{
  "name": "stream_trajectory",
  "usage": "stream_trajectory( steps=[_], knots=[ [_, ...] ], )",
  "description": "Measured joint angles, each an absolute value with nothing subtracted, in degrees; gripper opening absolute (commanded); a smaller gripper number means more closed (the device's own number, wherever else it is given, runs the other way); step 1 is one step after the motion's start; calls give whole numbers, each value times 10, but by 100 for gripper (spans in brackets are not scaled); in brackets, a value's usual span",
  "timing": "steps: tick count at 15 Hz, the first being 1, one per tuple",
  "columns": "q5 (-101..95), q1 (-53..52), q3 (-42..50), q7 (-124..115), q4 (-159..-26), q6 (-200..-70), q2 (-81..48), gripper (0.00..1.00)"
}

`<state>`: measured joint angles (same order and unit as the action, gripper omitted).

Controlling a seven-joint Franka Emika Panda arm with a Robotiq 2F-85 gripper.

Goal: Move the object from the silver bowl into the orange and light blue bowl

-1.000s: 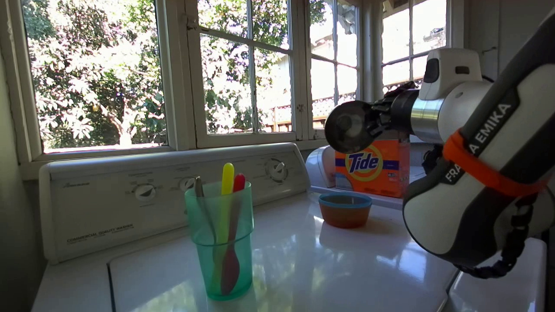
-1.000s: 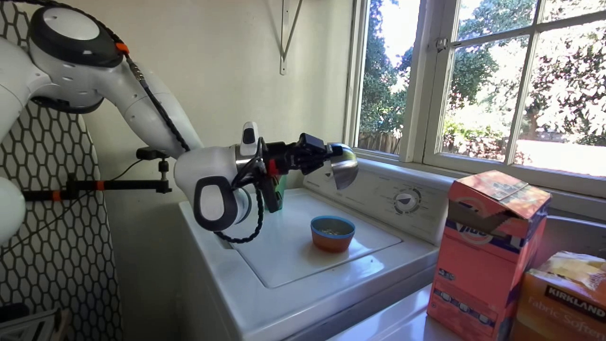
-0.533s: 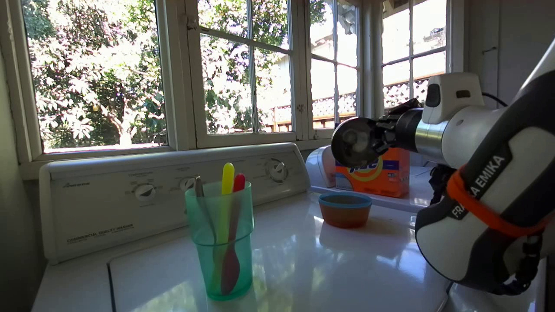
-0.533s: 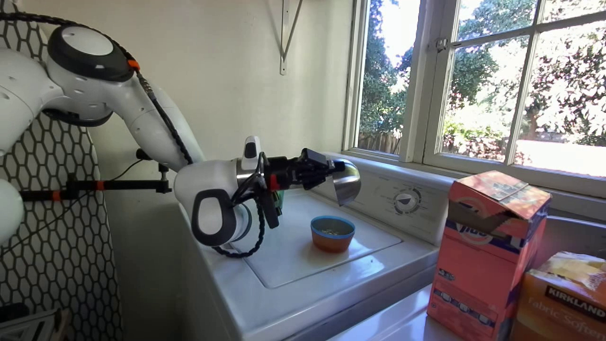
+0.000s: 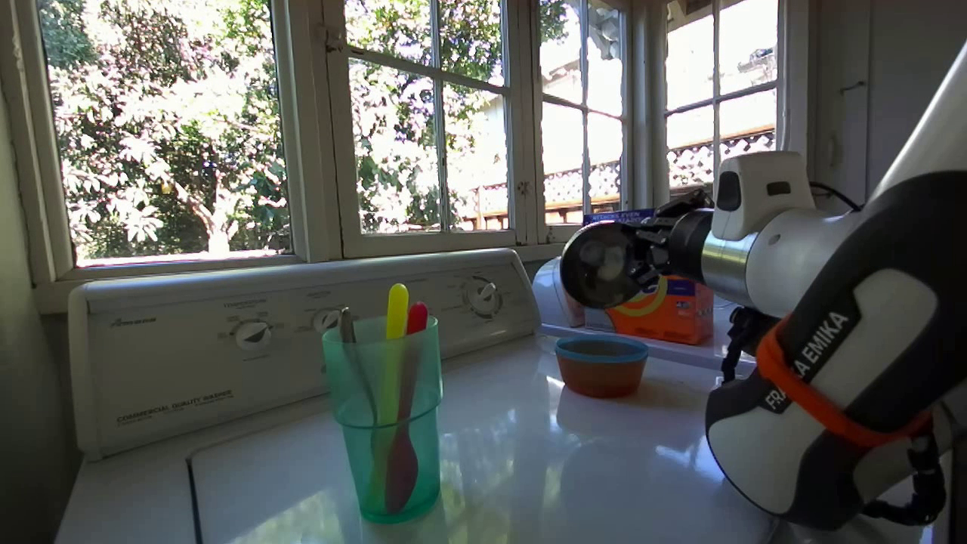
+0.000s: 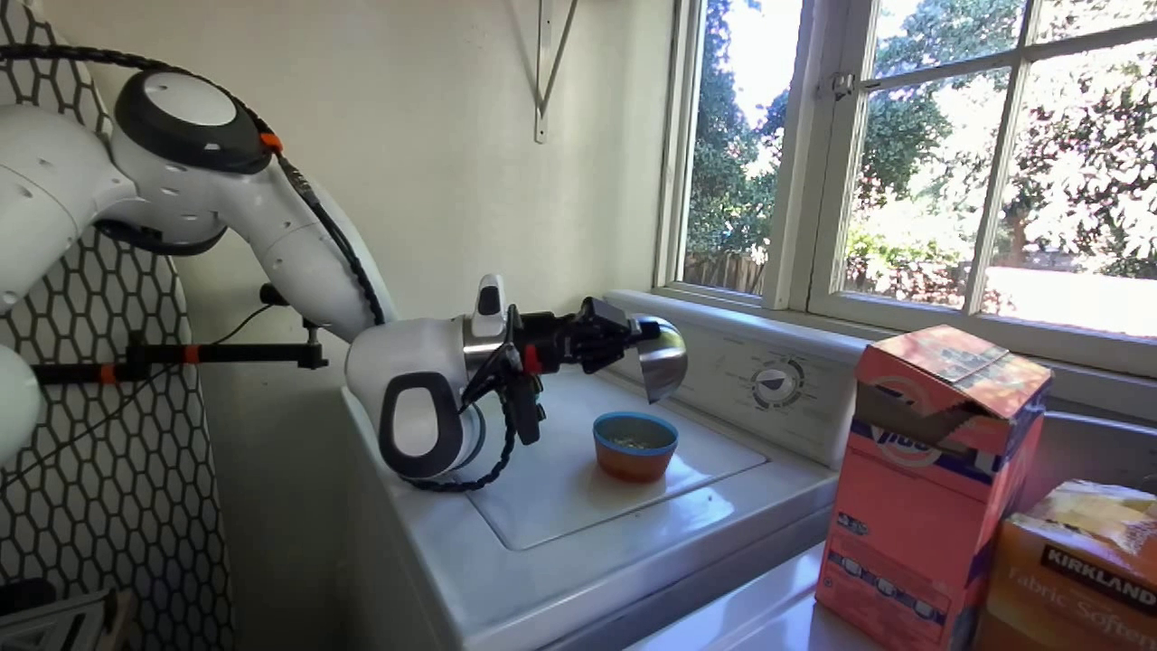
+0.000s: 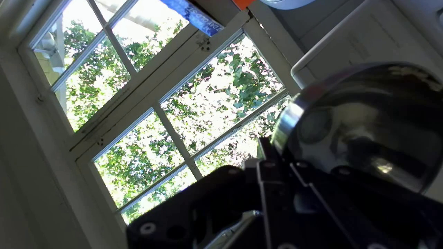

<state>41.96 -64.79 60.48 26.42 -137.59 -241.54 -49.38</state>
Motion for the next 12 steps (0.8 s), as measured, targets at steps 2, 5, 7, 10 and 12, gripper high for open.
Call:
stream_trajectory(
  steps=[2, 5, 7, 10, 12],
  knots=[
    [413, -640, 594, 264, -1371, -2415, -489, 1],
    [396, -610, 564, 266, -1365, -2413, -449, 1],
    [376, -590, 552, 268, -1363, -2411, -409, 1],
    [366, -568, 536, 301, -1358, -2402, -341, 1],
    [364, -558, 521, 337, -1351, -2369, -287, 1]
  ],
)
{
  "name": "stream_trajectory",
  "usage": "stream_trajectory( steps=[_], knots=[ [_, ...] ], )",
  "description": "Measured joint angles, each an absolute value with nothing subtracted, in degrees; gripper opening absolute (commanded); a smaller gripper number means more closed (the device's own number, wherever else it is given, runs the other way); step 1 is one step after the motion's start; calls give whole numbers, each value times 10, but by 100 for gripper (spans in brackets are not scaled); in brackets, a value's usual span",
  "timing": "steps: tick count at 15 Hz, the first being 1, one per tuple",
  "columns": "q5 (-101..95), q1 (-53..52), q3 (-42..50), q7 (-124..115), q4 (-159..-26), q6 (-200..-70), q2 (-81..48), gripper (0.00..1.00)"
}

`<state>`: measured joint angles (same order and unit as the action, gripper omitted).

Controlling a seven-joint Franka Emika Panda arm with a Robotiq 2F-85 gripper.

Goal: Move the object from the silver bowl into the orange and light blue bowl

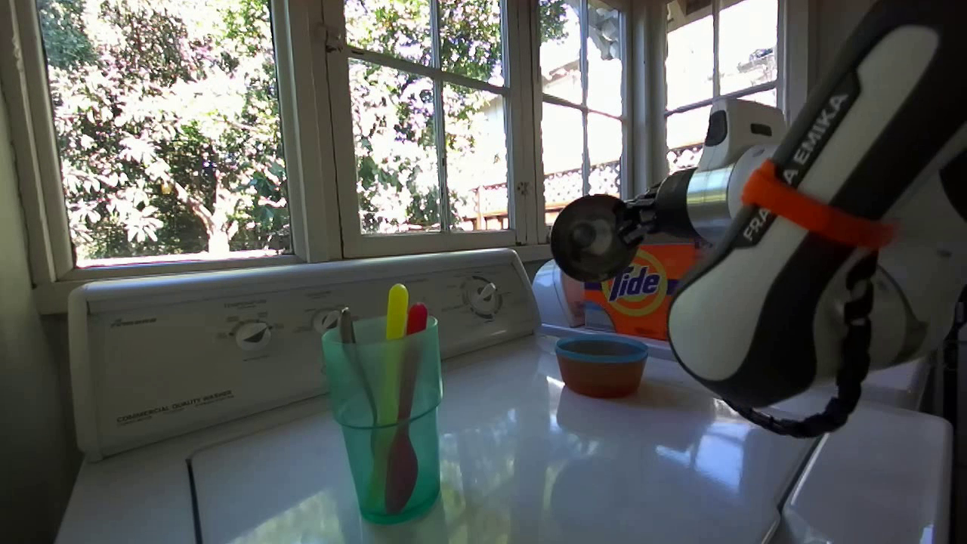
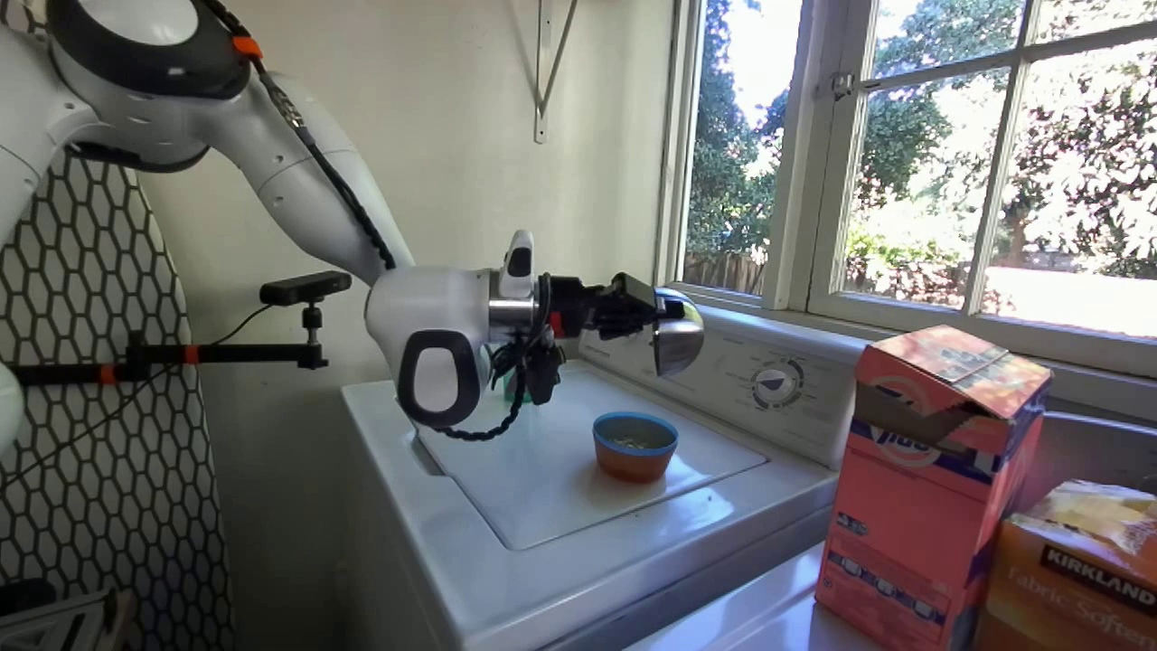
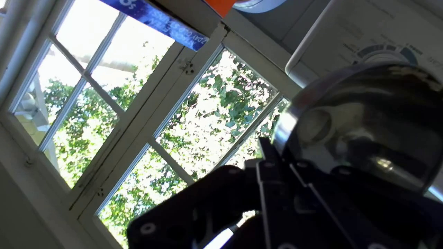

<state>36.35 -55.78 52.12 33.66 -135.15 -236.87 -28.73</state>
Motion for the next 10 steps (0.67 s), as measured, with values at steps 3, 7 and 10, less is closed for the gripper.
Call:
stream_trajectory(
  steps=[3, 7, 10],
  knots=[
    [372, -591, 547, 402, -1337, -2248, -211, 1],
    [461, -683, 622, 546, -1292, -2065, -132, 1],
    [569, -764, 703, 654, -1248, -1920, -120, 1]
  ],
)
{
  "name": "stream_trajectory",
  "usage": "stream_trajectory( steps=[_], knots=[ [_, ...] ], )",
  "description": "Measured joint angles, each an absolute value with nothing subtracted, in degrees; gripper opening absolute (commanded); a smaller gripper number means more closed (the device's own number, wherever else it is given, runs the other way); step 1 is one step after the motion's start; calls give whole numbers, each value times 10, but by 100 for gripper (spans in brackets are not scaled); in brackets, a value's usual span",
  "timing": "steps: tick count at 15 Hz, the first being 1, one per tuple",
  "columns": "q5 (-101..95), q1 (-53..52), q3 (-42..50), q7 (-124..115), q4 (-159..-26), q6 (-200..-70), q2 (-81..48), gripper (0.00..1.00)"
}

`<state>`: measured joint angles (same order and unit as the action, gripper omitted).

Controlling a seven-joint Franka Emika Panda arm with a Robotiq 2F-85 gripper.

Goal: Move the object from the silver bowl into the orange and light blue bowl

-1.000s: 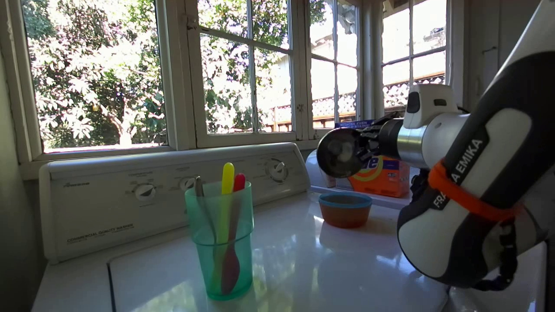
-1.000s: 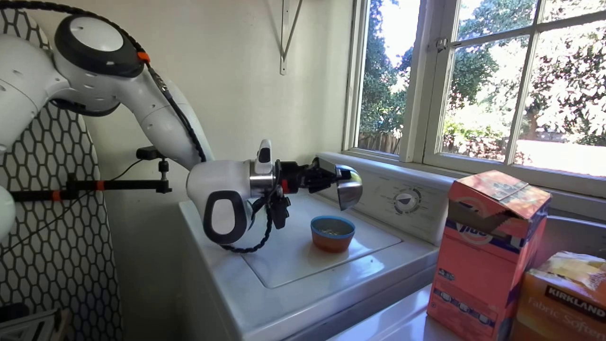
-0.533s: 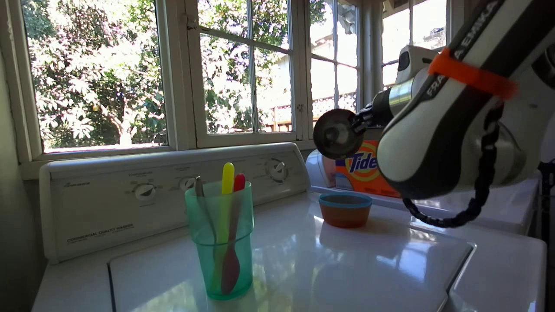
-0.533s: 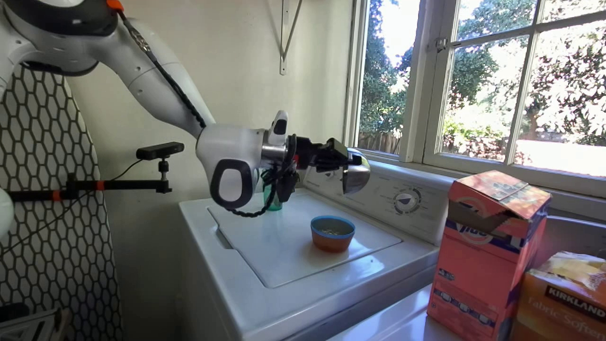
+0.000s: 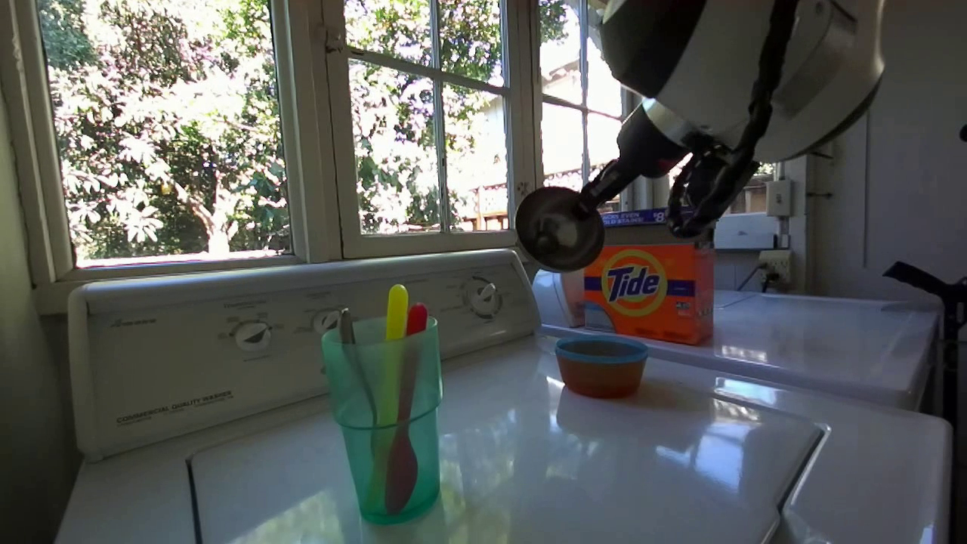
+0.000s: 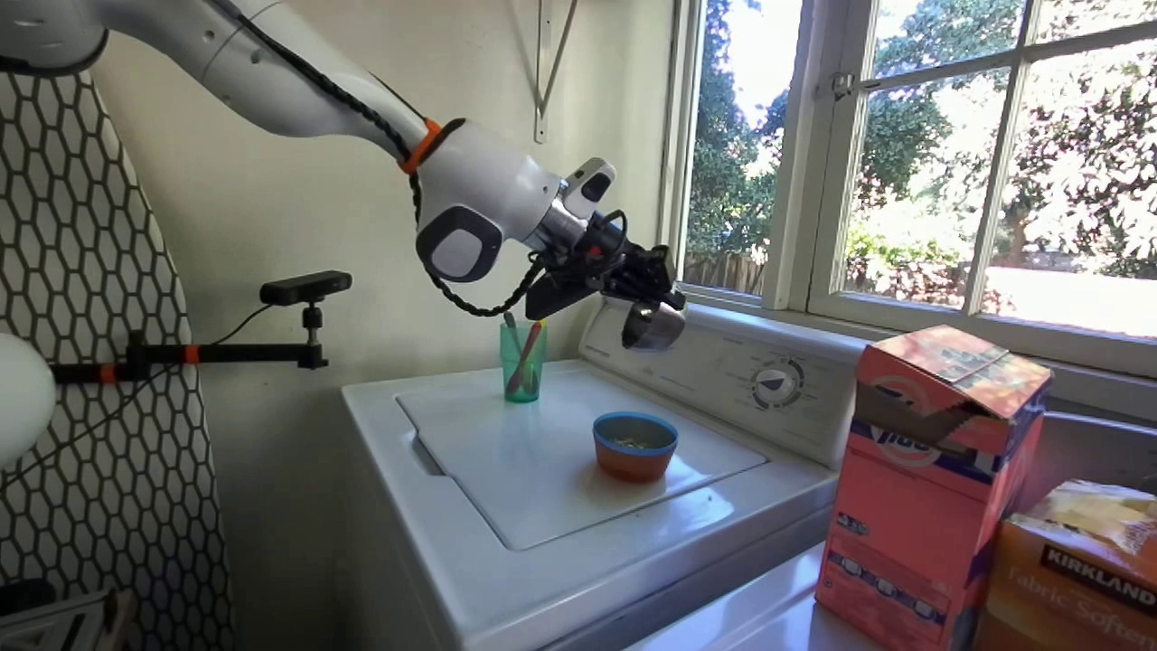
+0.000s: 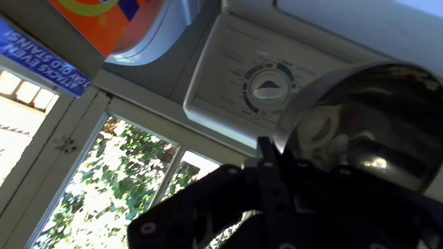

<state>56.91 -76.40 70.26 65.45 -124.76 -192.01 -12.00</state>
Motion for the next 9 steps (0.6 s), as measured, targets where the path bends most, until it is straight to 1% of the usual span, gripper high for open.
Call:
stream_trajectory(
  steps=[3, 6, 9],
  knots=[
    [560, -834, 807, 629, -1241, -1773, -159, 1],
    [449, -899, 915, 511, -1239, -1631, -216, 1],
    [312, -982, 1004, 413, -1219, -1495, -231, 1]
  ],
)
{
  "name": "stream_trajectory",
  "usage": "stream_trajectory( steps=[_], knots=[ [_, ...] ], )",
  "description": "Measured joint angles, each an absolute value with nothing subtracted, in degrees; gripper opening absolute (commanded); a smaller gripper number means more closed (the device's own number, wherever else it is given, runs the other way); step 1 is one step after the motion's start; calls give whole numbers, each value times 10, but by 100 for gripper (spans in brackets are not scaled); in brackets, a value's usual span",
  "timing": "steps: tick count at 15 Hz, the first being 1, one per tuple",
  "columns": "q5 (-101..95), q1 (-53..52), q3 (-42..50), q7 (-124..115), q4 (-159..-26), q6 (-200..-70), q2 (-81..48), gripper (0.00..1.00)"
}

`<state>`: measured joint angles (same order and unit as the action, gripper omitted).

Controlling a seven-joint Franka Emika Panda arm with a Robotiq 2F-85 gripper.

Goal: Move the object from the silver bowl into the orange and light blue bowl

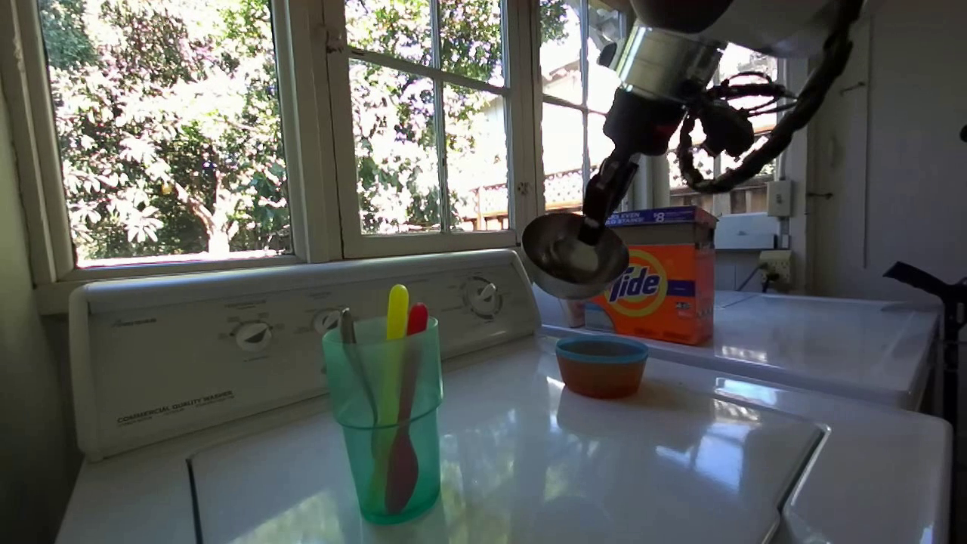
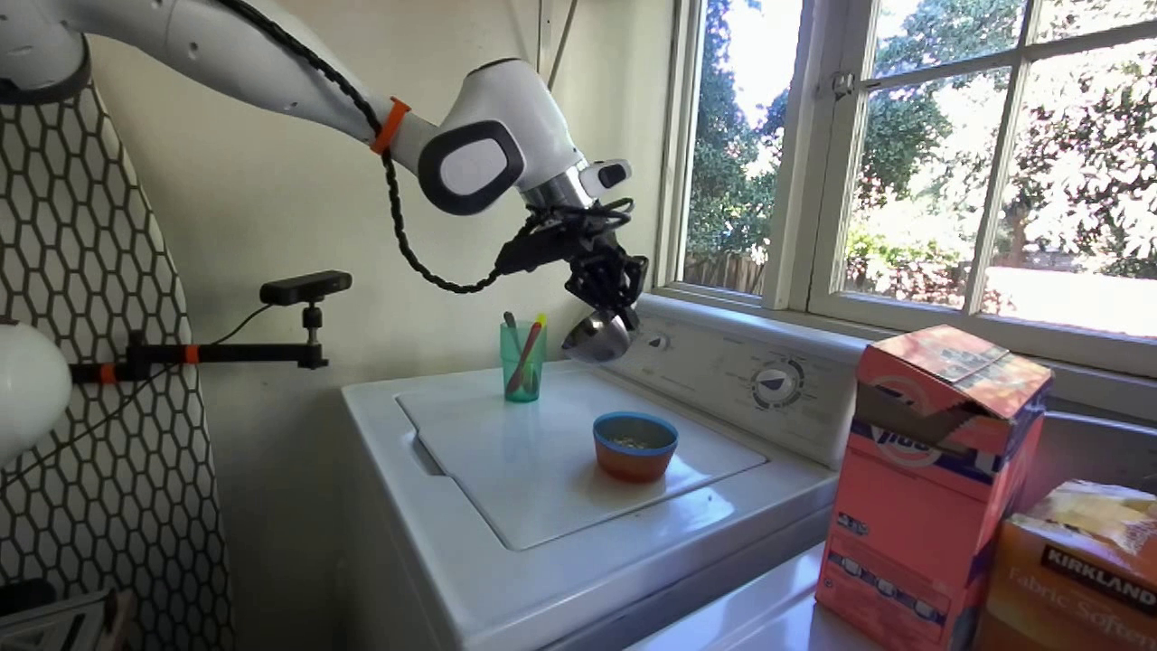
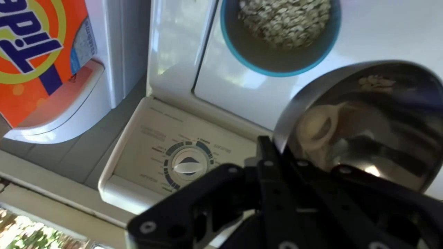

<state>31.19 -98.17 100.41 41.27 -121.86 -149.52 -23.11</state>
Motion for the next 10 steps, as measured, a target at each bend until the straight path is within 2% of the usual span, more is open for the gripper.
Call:
stream_trajectory(
  steps=[5, 10],
  knots=[
    [227, -1098, 1116, 381, -1161, -1292, -226, 1],
    [231, -1123, 1149, 392, -1156, -1197, -225, 1]
  ],
)
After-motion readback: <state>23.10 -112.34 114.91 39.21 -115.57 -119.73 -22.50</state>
